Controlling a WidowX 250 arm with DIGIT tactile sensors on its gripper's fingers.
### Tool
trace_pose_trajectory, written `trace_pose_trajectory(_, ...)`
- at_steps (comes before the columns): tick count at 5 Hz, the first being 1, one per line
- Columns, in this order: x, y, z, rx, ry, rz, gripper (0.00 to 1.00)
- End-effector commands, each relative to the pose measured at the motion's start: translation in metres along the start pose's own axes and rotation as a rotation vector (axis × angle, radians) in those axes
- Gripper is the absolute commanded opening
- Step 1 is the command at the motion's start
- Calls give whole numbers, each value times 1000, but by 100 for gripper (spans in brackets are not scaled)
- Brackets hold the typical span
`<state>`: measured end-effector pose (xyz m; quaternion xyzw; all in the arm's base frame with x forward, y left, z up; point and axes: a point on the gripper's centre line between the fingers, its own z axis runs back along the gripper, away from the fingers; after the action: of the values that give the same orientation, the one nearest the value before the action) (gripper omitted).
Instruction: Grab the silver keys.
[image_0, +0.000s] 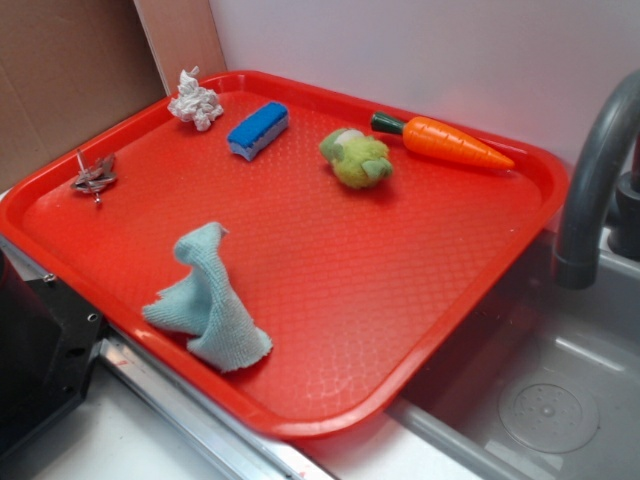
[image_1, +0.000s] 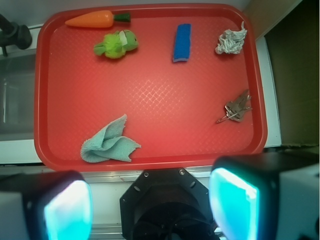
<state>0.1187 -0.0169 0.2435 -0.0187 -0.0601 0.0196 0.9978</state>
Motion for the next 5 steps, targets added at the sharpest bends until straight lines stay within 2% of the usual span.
trace_pose_trajectory(1,0,0,0,0,0,0,100)
trace_pose_trajectory(2,-6,38,-27,117,-86,238,100)
trace_pose_trajectory(3,-17,72,-50,225,-72,473,100)
trace_pose_trajectory(4,-16,91,-72,253,-45,651,100)
trace_pose_trajectory(5,-6,108,-95,231,-41,679,100)
